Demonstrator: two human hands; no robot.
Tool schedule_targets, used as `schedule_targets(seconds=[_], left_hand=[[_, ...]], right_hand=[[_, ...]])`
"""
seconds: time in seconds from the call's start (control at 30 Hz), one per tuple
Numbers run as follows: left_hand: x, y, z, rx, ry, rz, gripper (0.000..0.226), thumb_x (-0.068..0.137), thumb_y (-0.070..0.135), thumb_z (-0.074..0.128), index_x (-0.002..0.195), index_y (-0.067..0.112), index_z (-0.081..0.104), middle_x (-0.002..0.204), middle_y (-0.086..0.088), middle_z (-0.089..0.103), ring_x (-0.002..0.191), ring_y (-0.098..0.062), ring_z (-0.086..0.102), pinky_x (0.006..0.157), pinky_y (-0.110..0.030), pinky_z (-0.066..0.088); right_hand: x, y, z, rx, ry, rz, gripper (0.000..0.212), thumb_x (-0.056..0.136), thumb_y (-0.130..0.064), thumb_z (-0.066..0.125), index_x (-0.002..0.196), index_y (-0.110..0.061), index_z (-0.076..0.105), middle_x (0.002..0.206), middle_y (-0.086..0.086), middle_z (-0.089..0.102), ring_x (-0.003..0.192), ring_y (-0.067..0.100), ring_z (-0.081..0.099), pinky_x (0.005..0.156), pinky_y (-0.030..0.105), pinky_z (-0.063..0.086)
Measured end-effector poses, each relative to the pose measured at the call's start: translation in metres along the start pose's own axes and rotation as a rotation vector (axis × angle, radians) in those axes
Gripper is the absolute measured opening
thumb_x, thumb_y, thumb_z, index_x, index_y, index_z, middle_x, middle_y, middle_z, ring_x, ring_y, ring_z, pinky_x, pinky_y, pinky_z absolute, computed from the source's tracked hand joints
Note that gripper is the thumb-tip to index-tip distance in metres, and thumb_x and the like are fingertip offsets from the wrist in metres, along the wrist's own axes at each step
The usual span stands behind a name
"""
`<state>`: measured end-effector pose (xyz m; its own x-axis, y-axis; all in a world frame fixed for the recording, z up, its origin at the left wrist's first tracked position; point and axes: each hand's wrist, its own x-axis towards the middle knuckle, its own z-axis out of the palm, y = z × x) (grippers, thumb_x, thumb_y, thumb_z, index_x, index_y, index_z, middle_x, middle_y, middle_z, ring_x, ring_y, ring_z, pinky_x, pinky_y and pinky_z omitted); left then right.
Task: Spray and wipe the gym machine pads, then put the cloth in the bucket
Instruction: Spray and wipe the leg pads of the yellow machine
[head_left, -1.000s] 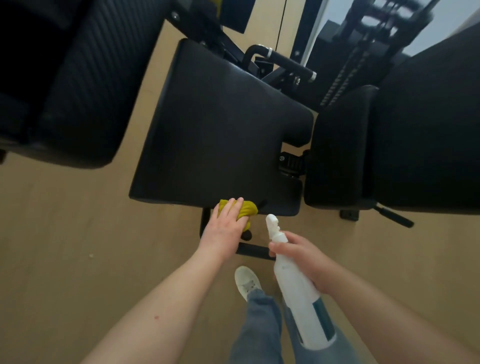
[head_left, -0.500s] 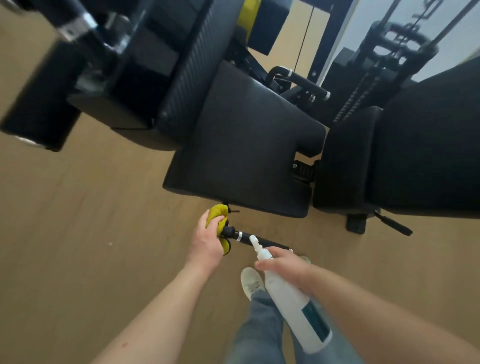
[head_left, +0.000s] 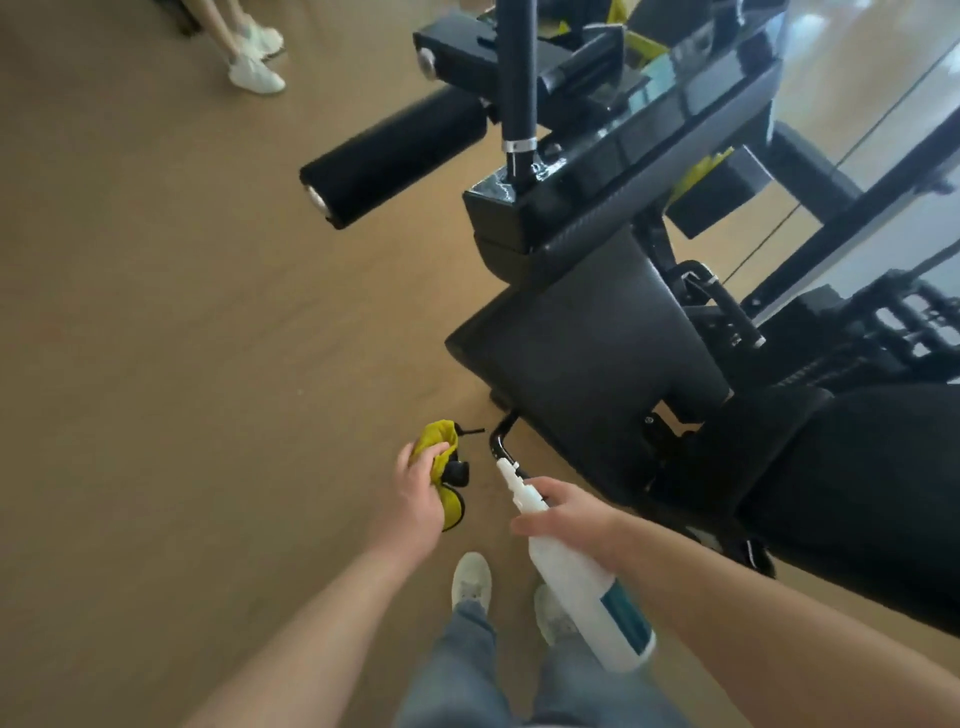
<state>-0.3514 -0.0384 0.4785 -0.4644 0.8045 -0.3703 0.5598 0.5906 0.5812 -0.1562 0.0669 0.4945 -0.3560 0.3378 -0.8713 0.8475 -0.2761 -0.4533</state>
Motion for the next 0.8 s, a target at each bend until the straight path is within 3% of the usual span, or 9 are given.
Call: schedule_targets(seconds=[0.13,0.23,0.33,0.4,0.53,0.63,0.7,0.8], left_hand=[[-0.053,0.005,0.002,-0.018,0.136,-0.090,0.057,0.096,-0.005,0.045,0.145,0.023,0.052,0.150,-0.008,0.047,0.121,-0.031,0.058,0.090,-0.031,0.044],[-0.091,0.013,0.010,-0.109,0.195,-0.183,0.059,0.095,-0.005,0.045,0.146,0.024,0.051,0.146,-0.008,0.051,0.125,-0.028,0.055,0.097,-0.029,0.041],[-0.118,0.013,0.018,-0.197,0.271,-0.250,0.060,0.093,-0.004,0.044,0.144,0.025,0.054,0.135,-0.008,0.059,0.121,-0.028,0.058,0.097,-0.028,0.041],[-0.136,0.008,0.021,-0.249,0.335,-0.298,0.059,0.092,-0.003,0.043,0.142,0.025,0.055,0.128,-0.005,0.063,0.117,-0.026,0.061,0.095,-0.030,0.044],[-0.177,0.000,0.015,-0.433,0.483,-0.364,0.055,0.095,-0.002,0.043,0.141,0.025,0.055,0.139,-0.001,0.060,0.128,-0.021,0.057,0.111,-0.036,0.041],[-0.218,-0.011,0.004,-0.539,0.584,-0.479,0.048,0.102,0.002,0.040,0.142,0.023,0.054,0.135,-0.001,0.062,0.125,-0.022,0.057,0.104,-0.030,0.039],[-0.250,-0.023,-0.006,-0.615,0.637,-0.595,0.038,0.107,0.012,0.038,0.138,0.022,0.055,0.125,0.000,0.063,0.117,-0.021,0.058,0.097,-0.031,0.040],[-0.310,-0.053,-0.018,-0.753,0.720,-0.723,0.026,0.110,0.026,0.035,0.126,0.037,0.052,0.103,0.014,0.060,0.095,-0.008,0.058,0.085,-0.026,0.037]], right_hand=[[-0.029,-0.006,-0.004,-0.094,-0.070,-0.094,0.070,0.087,-0.040,0.077,0.147,-0.046,0.041,0.122,-0.005,0.058,0.102,0.019,0.064,0.091,0.037,0.058],[-0.043,-0.004,0.000,-0.199,-0.127,-0.206,0.073,0.087,-0.038,0.078,0.152,-0.038,0.042,0.126,-0.003,0.059,0.099,0.015,0.064,0.081,0.030,0.054],[-0.052,-0.001,0.011,-0.284,-0.160,-0.287,0.079,0.079,-0.040,0.081,0.150,-0.035,0.047,0.125,-0.002,0.064,0.101,0.015,0.067,0.089,0.035,0.056],[-0.060,-0.003,0.021,-0.336,-0.200,-0.333,0.075,0.083,-0.035,0.081,0.150,-0.034,0.048,0.122,-0.001,0.065,0.099,0.015,0.067,0.085,0.032,0.054],[-0.075,-0.010,0.050,-0.434,-0.255,-0.403,0.065,0.084,-0.032,0.080,0.143,-0.033,0.052,0.115,-0.002,0.068,0.099,0.018,0.068,0.088,0.036,0.056],[-0.088,-0.026,0.088,-0.551,-0.321,-0.468,0.064,0.082,-0.035,0.081,0.140,-0.038,0.055,0.111,-0.007,0.068,0.096,0.013,0.068,0.088,0.036,0.056],[-0.098,-0.040,0.123,-0.632,-0.377,-0.524,0.050,0.084,-0.033,0.080,0.127,-0.049,0.061,0.104,-0.009,0.070,0.090,0.010,0.069,0.081,0.031,0.055],[-0.122,-0.058,0.189,-0.722,-0.463,-0.588,0.036,0.086,-0.029,0.079,0.092,-0.062,0.066,0.082,-0.014,0.072,0.075,0.006,0.068,0.074,0.027,0.055]])
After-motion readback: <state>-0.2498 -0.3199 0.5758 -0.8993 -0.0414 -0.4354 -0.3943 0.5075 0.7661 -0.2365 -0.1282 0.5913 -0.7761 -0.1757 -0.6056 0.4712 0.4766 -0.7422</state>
